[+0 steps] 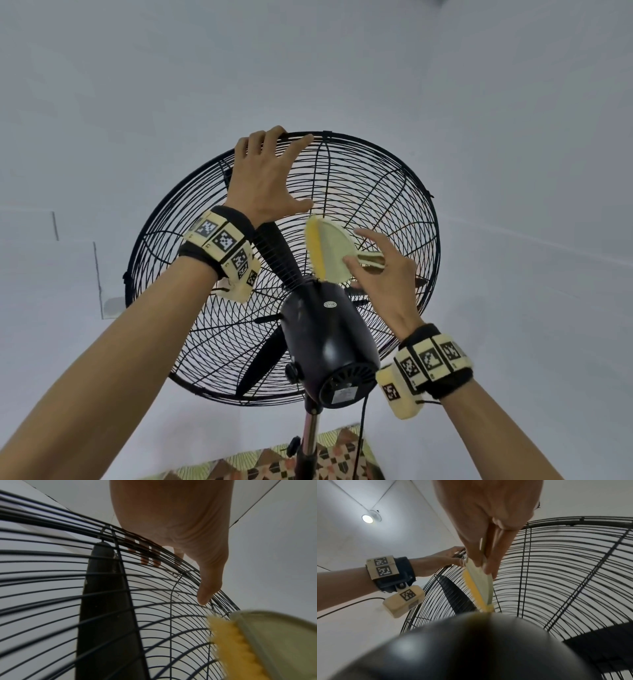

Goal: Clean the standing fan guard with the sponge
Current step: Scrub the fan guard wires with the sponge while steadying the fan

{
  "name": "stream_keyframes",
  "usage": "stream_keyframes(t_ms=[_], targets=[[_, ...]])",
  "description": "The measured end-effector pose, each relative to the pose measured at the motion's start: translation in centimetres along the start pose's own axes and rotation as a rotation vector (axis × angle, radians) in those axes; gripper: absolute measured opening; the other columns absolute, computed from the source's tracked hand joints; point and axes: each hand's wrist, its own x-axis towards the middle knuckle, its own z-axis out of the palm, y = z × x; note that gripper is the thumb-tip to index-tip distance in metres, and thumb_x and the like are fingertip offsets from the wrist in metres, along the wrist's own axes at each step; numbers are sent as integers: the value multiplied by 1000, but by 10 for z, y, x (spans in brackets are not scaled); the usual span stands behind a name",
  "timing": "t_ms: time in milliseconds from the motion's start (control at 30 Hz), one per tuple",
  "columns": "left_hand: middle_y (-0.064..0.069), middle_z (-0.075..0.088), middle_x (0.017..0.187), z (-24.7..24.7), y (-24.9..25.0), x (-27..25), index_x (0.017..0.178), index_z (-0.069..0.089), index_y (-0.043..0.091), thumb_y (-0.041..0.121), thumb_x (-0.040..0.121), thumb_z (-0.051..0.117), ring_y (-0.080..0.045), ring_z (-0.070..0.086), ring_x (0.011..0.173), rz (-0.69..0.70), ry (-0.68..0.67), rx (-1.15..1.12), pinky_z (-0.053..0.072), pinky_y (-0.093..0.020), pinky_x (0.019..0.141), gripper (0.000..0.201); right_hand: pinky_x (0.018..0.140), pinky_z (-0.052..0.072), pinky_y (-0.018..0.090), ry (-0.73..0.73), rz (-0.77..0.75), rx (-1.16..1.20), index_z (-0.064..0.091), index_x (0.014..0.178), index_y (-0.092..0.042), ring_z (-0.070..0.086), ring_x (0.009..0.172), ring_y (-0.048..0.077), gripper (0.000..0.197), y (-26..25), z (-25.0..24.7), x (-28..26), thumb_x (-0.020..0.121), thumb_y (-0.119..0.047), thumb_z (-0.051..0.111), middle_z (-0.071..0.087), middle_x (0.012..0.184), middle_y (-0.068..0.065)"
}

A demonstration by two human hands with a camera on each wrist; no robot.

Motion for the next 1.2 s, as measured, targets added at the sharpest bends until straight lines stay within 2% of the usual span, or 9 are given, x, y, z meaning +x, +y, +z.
stream_keyframes(t_ms=[233, 400, 533, 633, 800, 900, 1000, 1100, 1200], targets=[[-13, 40, 155, 2, -2, 0, 158, 37, 34, 69, 68, 77, -40, 39, 137, -7, 2, -4, 25, -54, 117, 105, 88, 60, 43, -195, -4, -420, 79, 104, -24, 72, 95, 21, 41, 23, -10, 12, 85, -58, 68, 78, 97, -8], [-14, 41, 153, 3, -1, 0, 158, 38, 34, 76, 66, 68, -41, 41, 136, -4, 12, -9, 26, -54, 116, 105, 68, 53, 7, -38, -107, -297, 76, 101, -12, 72, 89, 12, 18, 3, -13, 30, 93, -28, 76, 78, 101, 2], [-13, 44, 151, 4, -3, 0, 157, 40, 34, 81, 64, 63, -40, 43, 134, 7, 31, -13, 28, -53, 115, 107, 76, 53, 9, -187, -81, -291, 76, 94, -16, 72, 91, 9, 13, -2, -21, 41, 90, -26, 80, 77, 98, -3], [-12, 43, 152, 2, -3, -1, 157, 39, 34, 77, 63, 60, -40, 42, 135, 1, 22, -15, 27, -53, 116, 105, 85, 61, 26, -353, -59, -424, 74, 93, -18, 72, 94, 16, 10, 8, -22, 33, 89, -25, 81, 76, 99, -1], [-12, 43, 152, 4, -2, 1, 157, 40, 34, 78, 62, 55, -40, 42, 135, 4, 20, -13, 28, -54, 115, 106, 66, 51, 7, -25, -131, -265, 74, 96, -13, 70, 84, 8, 14, 3, -24, 39, 93, -27, 77, 76, 94, -1], [-13, 43, 152, 4, -3, 0, 157, 40, 33, 77, 63, 60, -41, 42, 135, 5, 22, -16, 28, -54, 115, 105, 66, 51, 8, -194, -67, -308, 74, 93, -14, 65, 81, 0, 12, 7, -28, 39, 91, -25, 79, 73, 92, -7], [-13, 42, 153, 3, -2, 0, 157, 40, 33, 76, 63, 61, -41, 41, 136, 5, 16, -16, 27, -54, 116, 106, 81, 61, 30, -354, -100, -424, 74, 91, -23, 70, 85, 14, 12, 20, -22, 31, 90, -34, 78, 77, 92, -6], [-12, 42, 153, 4, -2, 1, 157, 39, 34, 77, 63, 61, -40, 41, 136, 5, 14, -9, 28, -54, 116, 106, 64, 50, 8, -132, -178, -335, 74, 94, -16, 66, 73, 5, 13, 19, -18, 32, 93, -28, 76, 73, 86, -6], [-12, 42, 153, 4, -4, 2, 158, 39, 34, 77, 63, 60, -40, 41, 136, 1, 15, -5, 27, -54, 116, 106, 63, 46, 4, -3, -199, -289, 72, 93, -15, 65, 75, -5, 12, 8, -24, 36, 93, -26, 77, 70, 82, -10]])
